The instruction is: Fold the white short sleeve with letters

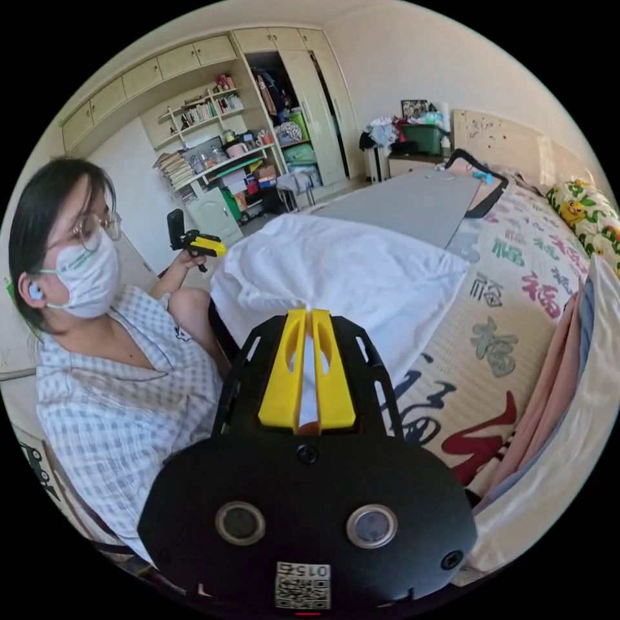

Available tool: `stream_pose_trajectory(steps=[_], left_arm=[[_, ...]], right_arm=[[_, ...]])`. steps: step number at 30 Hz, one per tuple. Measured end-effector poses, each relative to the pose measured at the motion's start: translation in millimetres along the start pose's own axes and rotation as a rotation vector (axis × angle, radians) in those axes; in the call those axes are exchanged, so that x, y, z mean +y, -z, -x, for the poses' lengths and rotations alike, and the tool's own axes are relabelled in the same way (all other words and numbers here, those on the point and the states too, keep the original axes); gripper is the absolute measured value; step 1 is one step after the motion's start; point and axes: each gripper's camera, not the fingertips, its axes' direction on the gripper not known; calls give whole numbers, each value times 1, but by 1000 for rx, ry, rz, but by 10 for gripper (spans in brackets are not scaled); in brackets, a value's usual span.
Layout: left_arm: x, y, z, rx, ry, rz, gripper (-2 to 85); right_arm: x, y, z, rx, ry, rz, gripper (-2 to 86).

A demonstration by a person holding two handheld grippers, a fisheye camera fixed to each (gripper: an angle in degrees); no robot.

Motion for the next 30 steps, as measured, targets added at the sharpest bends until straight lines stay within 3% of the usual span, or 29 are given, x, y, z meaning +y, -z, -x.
stream_pose_trajectory(steps=[4,7,15,21,26,30], left_arm=[[-1,33,-21,-7,41,-65,37],[-31,48,-66,-47,-75,-119,65],[-97,-40,-114,-58,-248,100,71],[-92,-34,-120,-69,-217,64,24],[-69,9,-146,-33,-264,-83,9],[-57,-16,-147,5,-297,67,6]], right_arm=[[39,14,19,63,-9,-2,61],[51,33,53,109,99,-98,80],[66,-14,102,148,320,50,121],[82,-23,102,238,362,105,56],[100,15,100,183,357,-3,28],[101,14,83,105,332,61,23]])
